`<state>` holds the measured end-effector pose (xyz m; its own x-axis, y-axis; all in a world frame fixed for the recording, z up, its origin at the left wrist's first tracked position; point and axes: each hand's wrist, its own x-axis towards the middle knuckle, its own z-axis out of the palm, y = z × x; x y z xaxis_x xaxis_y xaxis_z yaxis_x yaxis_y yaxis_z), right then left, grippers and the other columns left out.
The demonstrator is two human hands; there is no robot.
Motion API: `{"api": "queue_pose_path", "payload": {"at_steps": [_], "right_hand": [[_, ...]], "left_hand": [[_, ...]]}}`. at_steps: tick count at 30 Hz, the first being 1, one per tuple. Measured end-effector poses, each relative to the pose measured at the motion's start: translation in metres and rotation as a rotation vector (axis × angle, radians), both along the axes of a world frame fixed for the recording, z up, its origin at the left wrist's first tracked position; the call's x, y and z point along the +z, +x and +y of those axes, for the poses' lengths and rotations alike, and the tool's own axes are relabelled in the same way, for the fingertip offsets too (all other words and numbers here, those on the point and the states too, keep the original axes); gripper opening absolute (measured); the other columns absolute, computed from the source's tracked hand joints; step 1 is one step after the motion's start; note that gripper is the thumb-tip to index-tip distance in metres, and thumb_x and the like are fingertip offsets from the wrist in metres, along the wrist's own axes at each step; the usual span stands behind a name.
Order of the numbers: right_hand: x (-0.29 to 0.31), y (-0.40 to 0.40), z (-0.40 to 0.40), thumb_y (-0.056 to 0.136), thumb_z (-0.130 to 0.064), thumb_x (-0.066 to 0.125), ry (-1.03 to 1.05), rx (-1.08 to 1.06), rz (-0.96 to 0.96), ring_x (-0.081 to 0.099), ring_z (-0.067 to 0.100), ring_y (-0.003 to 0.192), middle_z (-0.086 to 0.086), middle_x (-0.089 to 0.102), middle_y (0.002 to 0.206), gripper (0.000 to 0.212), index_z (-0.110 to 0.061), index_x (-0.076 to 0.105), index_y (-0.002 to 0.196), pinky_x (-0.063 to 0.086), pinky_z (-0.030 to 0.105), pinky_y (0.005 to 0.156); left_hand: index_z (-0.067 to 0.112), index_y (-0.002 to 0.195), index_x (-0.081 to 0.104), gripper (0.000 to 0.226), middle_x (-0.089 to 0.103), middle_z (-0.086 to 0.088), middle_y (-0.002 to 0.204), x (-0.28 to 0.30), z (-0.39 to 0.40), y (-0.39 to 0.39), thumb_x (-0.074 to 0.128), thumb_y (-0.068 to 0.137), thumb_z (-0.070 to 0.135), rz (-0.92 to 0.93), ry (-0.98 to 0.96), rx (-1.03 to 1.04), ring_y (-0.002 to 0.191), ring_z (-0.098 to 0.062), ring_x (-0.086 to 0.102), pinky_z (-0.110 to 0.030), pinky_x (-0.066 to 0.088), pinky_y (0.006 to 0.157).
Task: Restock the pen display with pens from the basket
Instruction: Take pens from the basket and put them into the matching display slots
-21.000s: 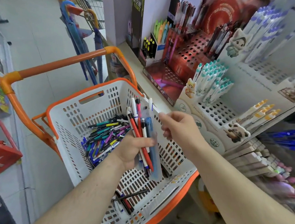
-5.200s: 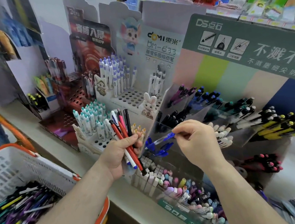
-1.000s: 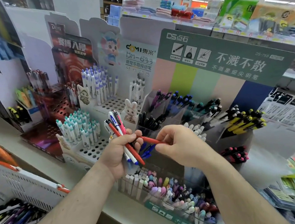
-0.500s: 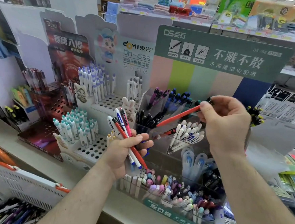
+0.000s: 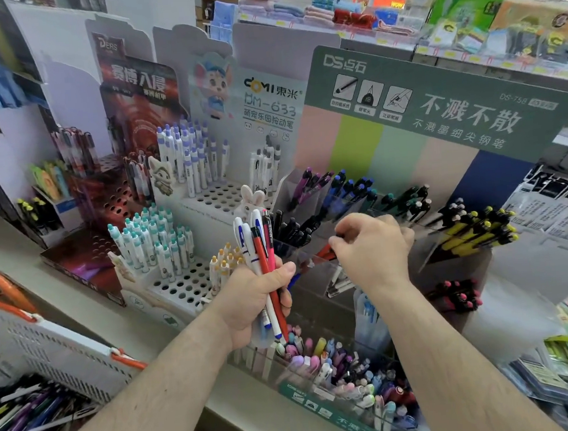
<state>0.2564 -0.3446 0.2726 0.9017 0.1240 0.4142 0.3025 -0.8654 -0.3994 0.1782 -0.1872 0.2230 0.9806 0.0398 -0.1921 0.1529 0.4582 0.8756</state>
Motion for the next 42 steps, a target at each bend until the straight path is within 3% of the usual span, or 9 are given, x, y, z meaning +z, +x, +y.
{"api": "queue_pose_path", "payload": {"at_steps": [5, 10, 15, 21, 27, 29, 33, 38, 42], "right_hand": [[0.004, 0.0, 0.002, 0.087, -0.043, 0.07, -0.213, -0.055, 0.085, 0.038, 0.023, 0.116, -0.01, 0.063, 0.108, 0.011, -0.035, 0.073, 0.094, 0.022, 0.037, 0.089], [0.013, -0.023, 0.015, 0.085, -0.036, 0.074, 0.303, 0.246, 0.15, 0.062, 0.009, 0.08, -0.012, 0.067, 0.079, 0.011, -0.025, 0.071, 0.083, 0.051, 0.032, 0.075], [0.011, -0.041, 0.029, 0.084, -0.036, 0.076, 0.335, 0.321, 0.298, 0.064, 0.005, 0.074, -0.01, 0.067, 0.08, 0.019, -0.026, 0.064, 0.095, 0.056, 0.026, 0.068], [0.004, -0.035, 0.019, 0.086, -0.018, 0.069, 0.457, 0.263, 0.228, 0.057, 0.006, 0.063, -0.009, 0.063, 0.071, 0.01, -0.026, 0.062, 0.089, 0.051, 0.026, 0.062], [0.01, -0.023, -0.008, 0.085, -0.01, 0.072, 0.76, 0.12, 0.106, 0.052, 0.006, 0.054, -0.002, 0.06, 0.064, 0.011, -0.017, 0.066, 0.079, 0.048, 0.025, 0.053], [0.011, -0.018, -0.015, 0.084, -0.01, 0.073, 0.888, 0.037, 0.093, 0.055, 0.009, 0.058, 0.002, 0.063, 0.07, 0.01, -0.016, 0.067, 0.08, 0.047, 0.026, 0.055], [0.007, -0.016, -0.023, 0.086, -0.017, 0.075, 0.933, -0.078, 0.059, 0.055, -0.001, 0.05, 0.001, 0.064, 0.072, 0.011, -0.014, 0.066, 0.082, 0.045, 0.017, 0.05], [0.003, -0.016, -0.026, 0.083, -0.028, 0.079, 0.964, -0.17, 0.061, 0.069, 0.022, 0.068, 0.001, 0.068, 0.077, 0.017, -0.02, 0.065, 0.087, 0.06, 0.036, 0.065], [0.003, -0.02, -0.027, 0.085, -0.027, 0.078, 0.995, -0.141, 0.057, 0.067, 0.019, 0.061, 0.001, 0.067, 0.075, 0.017, -0.02, 0.065, 0.092, 0.057, 0.029, 0.057]], "left_hand": [[0.013, 0.085, 0.051, 0.016, 0.052, -0.004, 0.059, 0.0, -0.002, -0.002, 0.065, 0.091, 0.011, 0.002, 0.114, -0.013, 0.052, -0.017, 0.055, -0.031, 0.051, 0.055], [0.009, 0.09, 0.053, 0.015, 0.055, -0.006, 0.061, 0.002, -0.005, -0.004, 0.068, 0.089, 0.01, -0.009, 0.254, -0.055, 0.052, -0.018, 0.057, -0.029, 0.051, 0.051], [0.008, 0.081, 0.065, 0.016, 0.061, -0.013, 0.067, 0.006, -0.012, -0.005, 0.073, 0.082, 0.022, -0.027, 0.31, -0.145, 0.059, -0.024, 0.06, -0.03, 0.052, 0.053], [0.006, 0.079, 0.06, 0.04, 0.06, -0.011, 0.066, 0.006, -0.009, -0.006, 0.065, 0.073, 0.045, -0.032, 0.196, -0.175, 0.056, -0.021, 0.06, -0.03, 0.051, 0.051], [-0.004, 0.109, 0.055, 0.027, 0.074, -0.015, 0.083, 0.01, -0.002, -0.005, 0.054, 0.095, 0.019, 0.059, -0.014, -0.119, 0.067, -0.025, 0.072, -0.031, 0.059, 0.057], [0.006, 0.099, 0.051, 0.004, 0.075, -0.015, 0.092, 0.007, 0.0, -0.004, 0.054, 0.095, 0.007, 0.057, -0.061, -0.093, 0.076, -0.029, 0.073, -0.033, 0.061, 0.058], [0.011, 0.091, 0.049, 0.021, 0.075, -0.011, 0.089, 0.006, -0.003, -0.003, 0.057, 0.086, -0.008, 0.027, -0.131, -0.08, 0.08, -0.03, 0.073, -0.027, 0.058, 0.055], [0.015, 0.084, 0.05, 0.026, 0.071, -0.004, 0.078, 0.007, -0.01, 0.003, 0.06, 0.069, -0.005, -0.033, -0.346, -0.016, 0.072, -0.022, 0.073, -0.02, 0.052, 0.048], [0.017, 0.081, 0.051, 0.021, 0.069, 0.0, 0.072, 0.008, -0.014, 0.008, 0.06, 0.071, 0.002, -0.042, -0.428, 0.073, 0.067, -0.017, 0.072, -0.016, 0.049, 0.047]]}}
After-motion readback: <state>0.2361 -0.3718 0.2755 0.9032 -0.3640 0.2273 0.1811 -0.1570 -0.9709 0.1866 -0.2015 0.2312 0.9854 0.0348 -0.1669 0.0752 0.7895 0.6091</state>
